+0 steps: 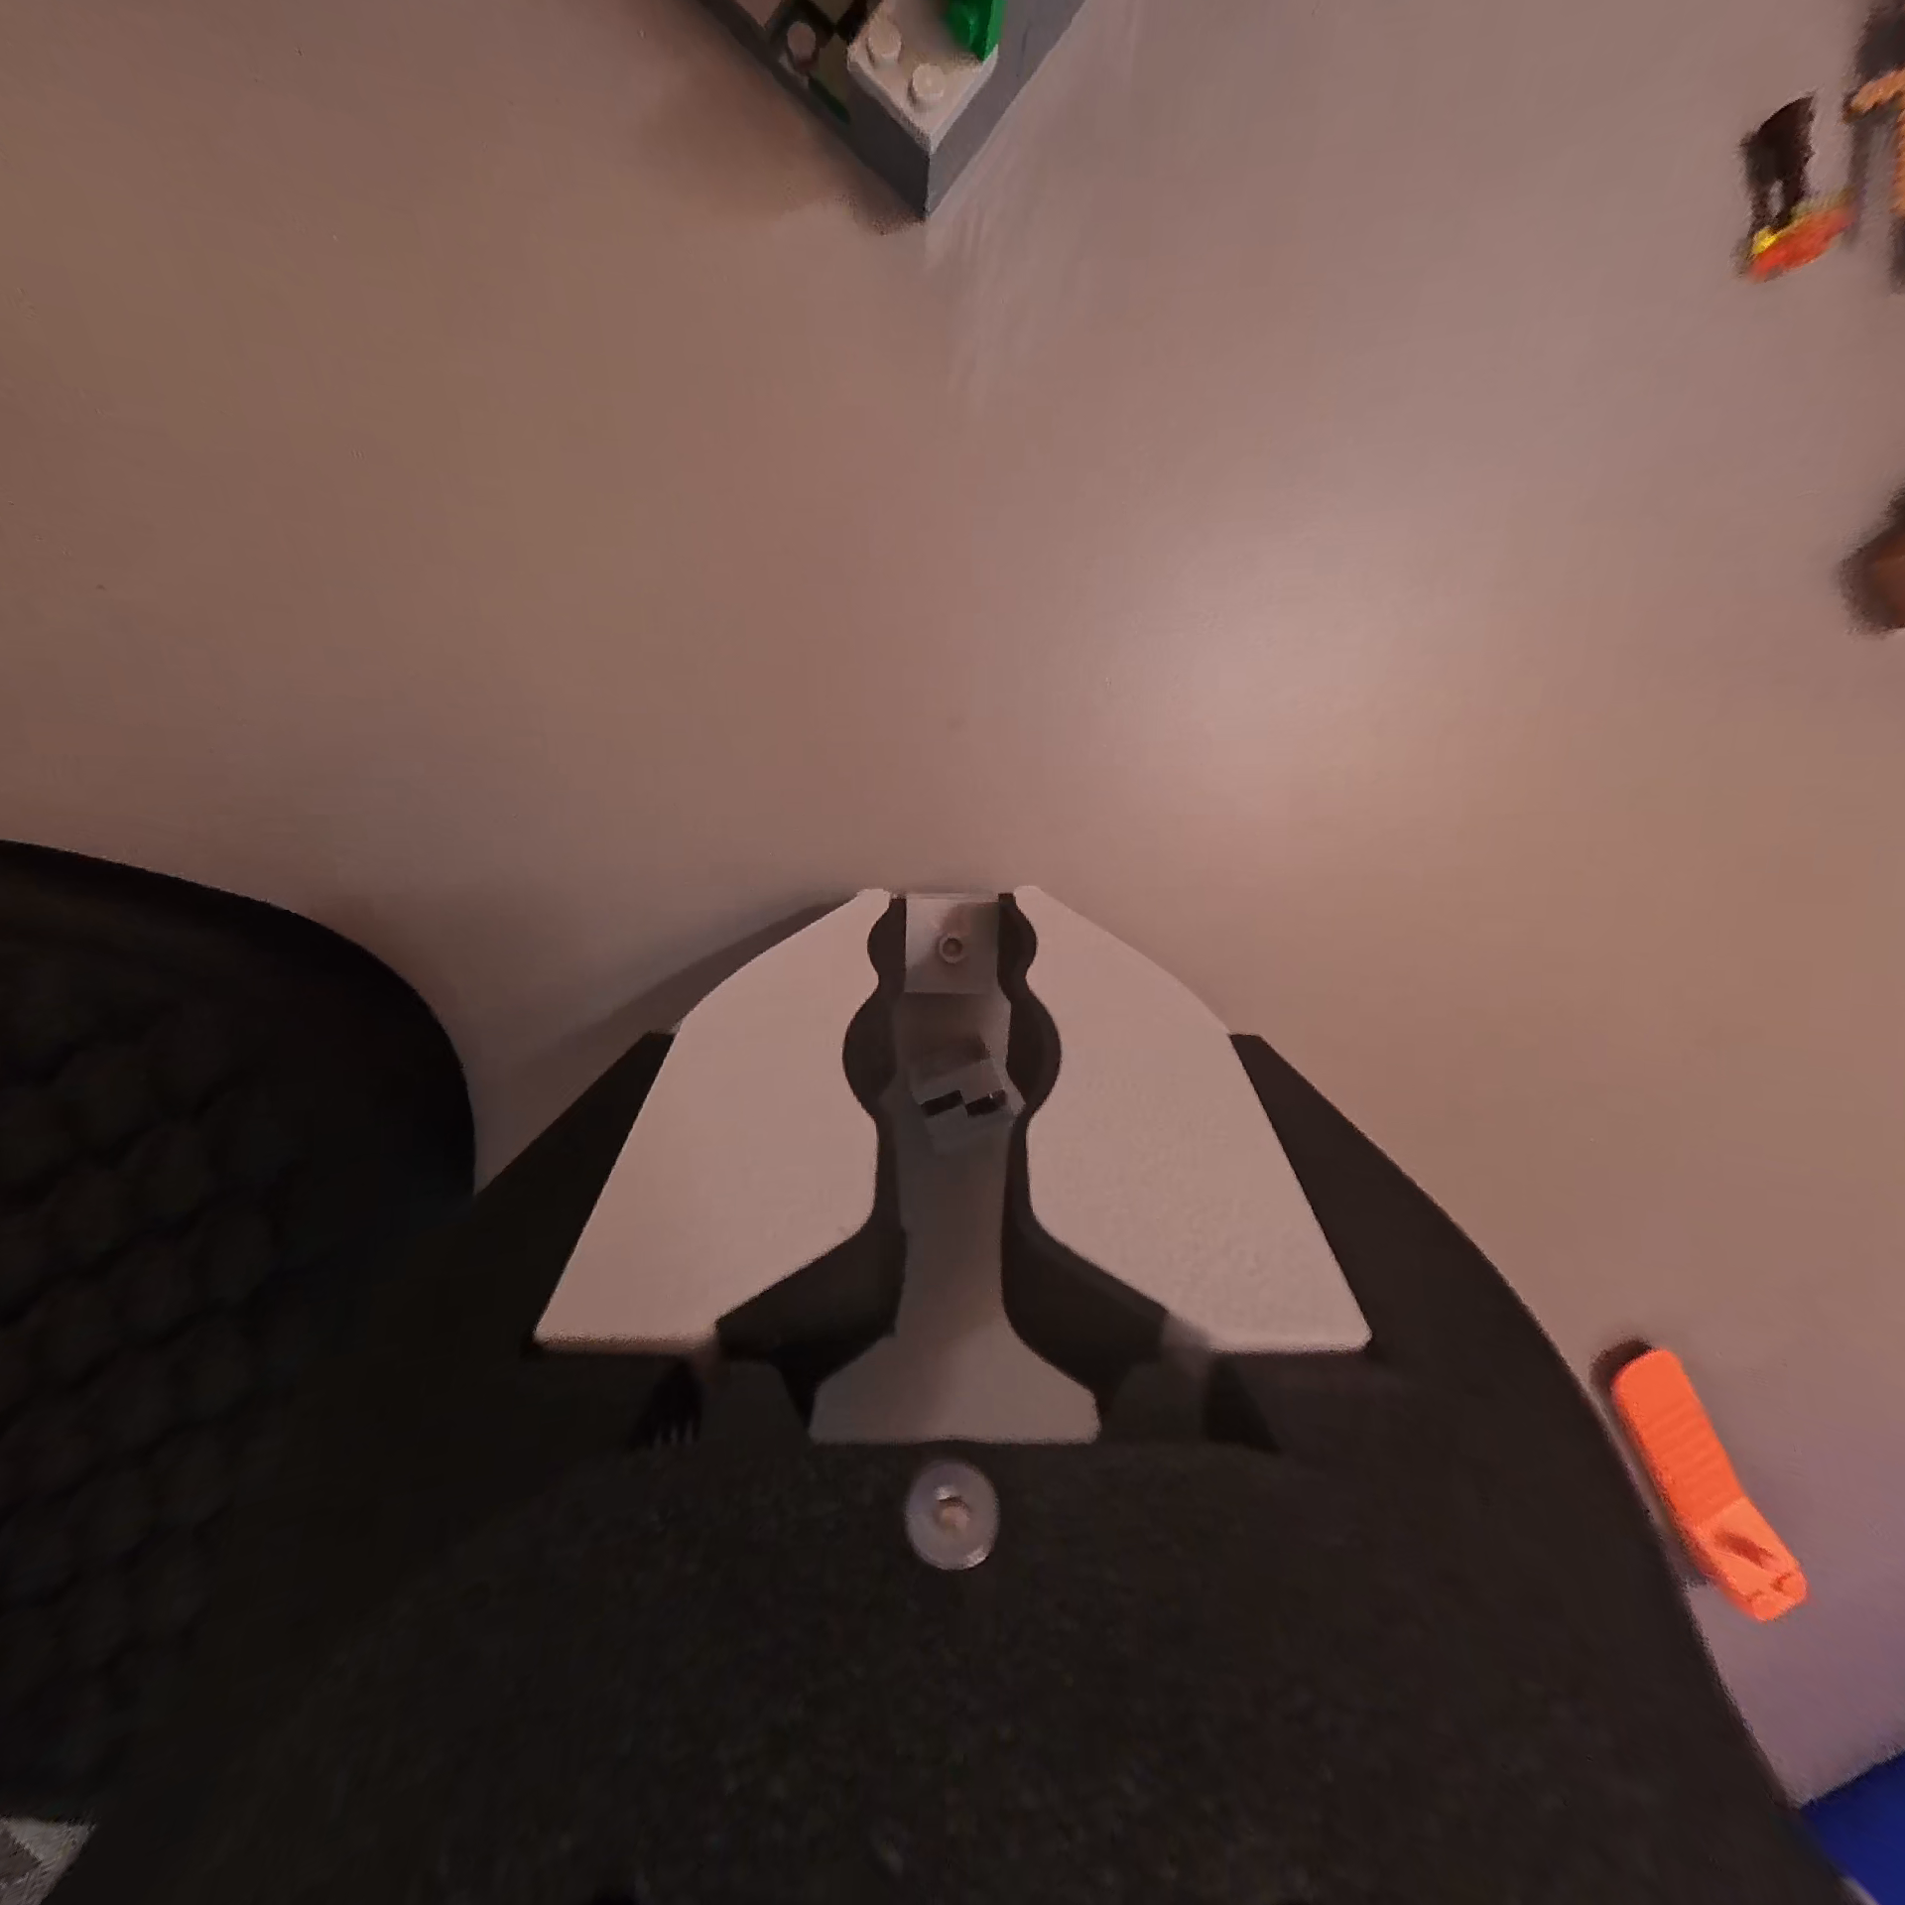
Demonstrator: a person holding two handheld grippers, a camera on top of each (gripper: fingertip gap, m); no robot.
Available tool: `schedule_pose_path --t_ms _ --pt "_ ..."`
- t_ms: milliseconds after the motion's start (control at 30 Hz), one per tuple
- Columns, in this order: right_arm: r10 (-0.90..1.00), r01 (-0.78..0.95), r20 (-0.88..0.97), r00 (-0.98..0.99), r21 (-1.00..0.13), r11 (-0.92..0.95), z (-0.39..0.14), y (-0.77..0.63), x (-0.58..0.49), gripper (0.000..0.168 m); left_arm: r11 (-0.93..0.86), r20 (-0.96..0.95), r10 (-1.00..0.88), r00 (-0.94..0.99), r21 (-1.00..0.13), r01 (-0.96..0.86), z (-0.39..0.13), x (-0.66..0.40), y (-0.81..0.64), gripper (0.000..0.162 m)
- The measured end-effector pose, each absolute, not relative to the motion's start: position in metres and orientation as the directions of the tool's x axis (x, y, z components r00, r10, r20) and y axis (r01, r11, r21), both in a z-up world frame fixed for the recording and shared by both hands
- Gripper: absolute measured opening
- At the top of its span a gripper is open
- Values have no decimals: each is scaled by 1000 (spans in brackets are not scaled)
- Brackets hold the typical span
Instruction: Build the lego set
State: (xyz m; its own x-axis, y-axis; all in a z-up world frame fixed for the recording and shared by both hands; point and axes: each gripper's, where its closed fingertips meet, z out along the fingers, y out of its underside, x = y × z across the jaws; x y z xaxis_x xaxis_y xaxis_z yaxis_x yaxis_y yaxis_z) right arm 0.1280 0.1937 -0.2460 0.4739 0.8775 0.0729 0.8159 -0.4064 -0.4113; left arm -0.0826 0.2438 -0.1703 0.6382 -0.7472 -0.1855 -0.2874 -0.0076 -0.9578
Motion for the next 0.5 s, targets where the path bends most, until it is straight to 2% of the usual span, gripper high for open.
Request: schedule_pose_path --t_ms 133,267,400,500 --pt "915 819 87 395 -484 -308 -216 201 117 16 -10 -182 -751 634 -958 -287 -170 -82 243 11" --pt "961 830 173 214 -551 -86 -165 219 86 16 -17 -178 -758 628 -957 -291 -173 -81 243 11" --pt "960 812 276 47 -570 124 -123 251 43 16 -16 -182 -757 627 -955 -296 -173 -81 243 10" --pt "948 809 317 -31 -549 211 -114 277 13 17 -17 -181 -755 630 -956 -294 -173 -82 244 10"
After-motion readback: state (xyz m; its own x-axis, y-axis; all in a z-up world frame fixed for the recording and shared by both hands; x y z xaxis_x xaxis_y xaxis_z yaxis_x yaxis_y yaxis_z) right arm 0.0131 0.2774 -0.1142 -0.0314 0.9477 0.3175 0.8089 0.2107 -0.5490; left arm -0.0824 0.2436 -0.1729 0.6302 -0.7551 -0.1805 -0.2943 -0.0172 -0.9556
